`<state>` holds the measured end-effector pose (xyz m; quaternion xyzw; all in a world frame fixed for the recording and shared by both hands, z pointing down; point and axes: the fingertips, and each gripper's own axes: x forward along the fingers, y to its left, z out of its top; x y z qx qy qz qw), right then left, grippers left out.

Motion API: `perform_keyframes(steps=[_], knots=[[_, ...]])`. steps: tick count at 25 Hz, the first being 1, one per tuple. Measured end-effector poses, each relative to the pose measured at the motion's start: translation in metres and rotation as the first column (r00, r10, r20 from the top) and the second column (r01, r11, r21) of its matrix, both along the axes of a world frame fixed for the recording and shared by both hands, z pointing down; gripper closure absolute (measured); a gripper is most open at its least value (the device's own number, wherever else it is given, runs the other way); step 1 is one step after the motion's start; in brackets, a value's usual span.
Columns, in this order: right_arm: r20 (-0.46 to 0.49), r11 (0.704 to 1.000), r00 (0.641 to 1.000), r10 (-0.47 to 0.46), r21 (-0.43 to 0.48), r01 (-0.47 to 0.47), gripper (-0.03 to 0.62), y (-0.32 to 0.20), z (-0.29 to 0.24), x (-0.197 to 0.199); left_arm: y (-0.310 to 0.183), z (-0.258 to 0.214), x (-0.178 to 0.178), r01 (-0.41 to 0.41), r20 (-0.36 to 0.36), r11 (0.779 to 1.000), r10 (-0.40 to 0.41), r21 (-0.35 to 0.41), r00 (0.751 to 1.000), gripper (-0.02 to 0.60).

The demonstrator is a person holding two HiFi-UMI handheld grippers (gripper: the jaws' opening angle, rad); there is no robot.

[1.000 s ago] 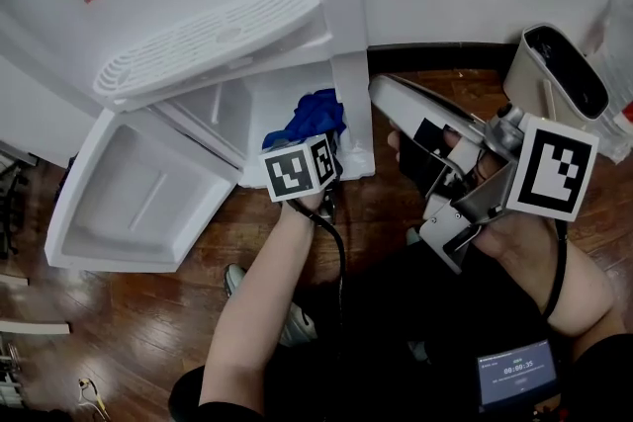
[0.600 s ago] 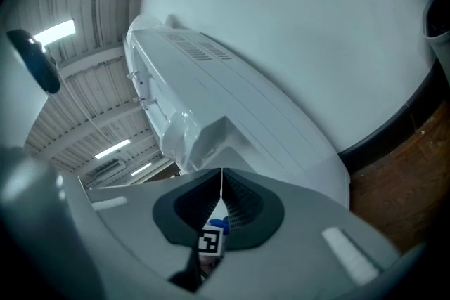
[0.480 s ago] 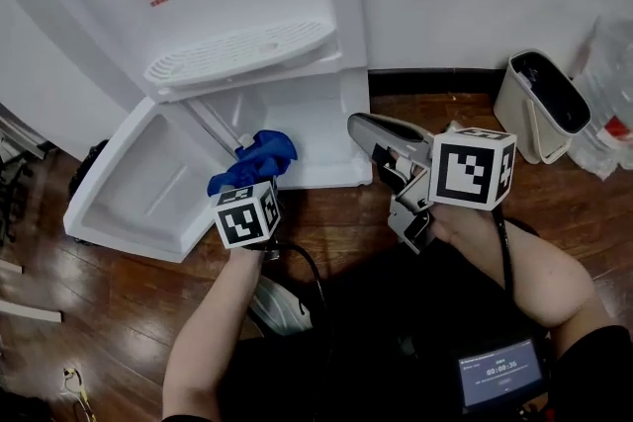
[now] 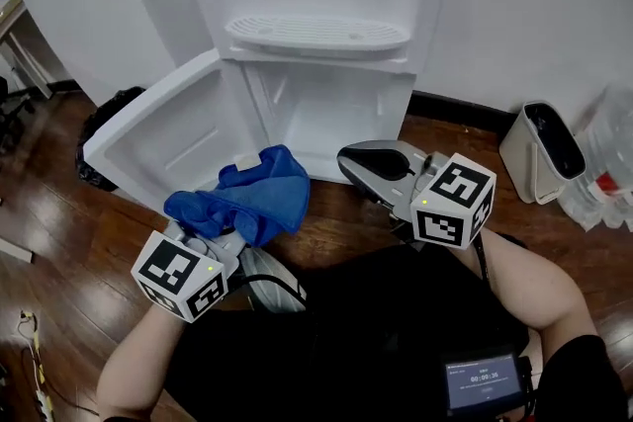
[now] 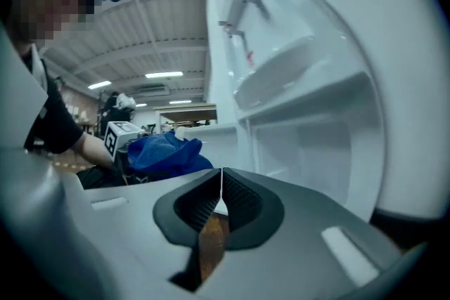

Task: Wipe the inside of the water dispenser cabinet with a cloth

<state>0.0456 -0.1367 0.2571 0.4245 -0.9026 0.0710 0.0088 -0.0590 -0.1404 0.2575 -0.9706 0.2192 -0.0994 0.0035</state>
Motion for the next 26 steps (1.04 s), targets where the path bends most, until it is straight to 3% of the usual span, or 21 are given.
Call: perform_keyframes(steps=[3, 7, 13, 19, 26], knots=[[-0.086, 0.992, 0.993, -0.08, 0.092, 0.088, 0.583, 0.002, -0.022, -0.025, 0.001, -0.015, -0.014, -0.007, -0.047, 0.998, 0.01, 0.07, 0.999, 0.414], [-0.146, 0.984, 0.985, -0.095, 0.138, 0.115, 0.583, -0.005, -0.028, -0.043, -0.001, -0.031, -0.016, -0.003, -0.099, 0.995, 0.013, 0.102, 0.995, 0.414], [-0.158, 0.986, 0.985, -0.07, 0.141, 0.092, 0.583, 0.002, -0.002, -0.04, -0.008, -0.016, -0.015, -0.002, -0.052, 0.995, 0.007, 0.098, 0.999, 0.414], [-0.186, 0.97, 0.981, -0.053, 0.223, 0.095, 0.585, 0.01, -0.016, -0.04, -0.007, -0.011, -0.007, -0.021, -0.061, 0.997, 0.025, 0.069, 0.998, 0.414], [-0.174, 0.976, 0.984, -0.032, 0.208, 0.068, 0.585, 0.01, -0.012, -0.036, 0.002, -0.014, -0.004, -0.005, -0.043, 0.994, 0.009, 0.109, 0.999, 0.414]])
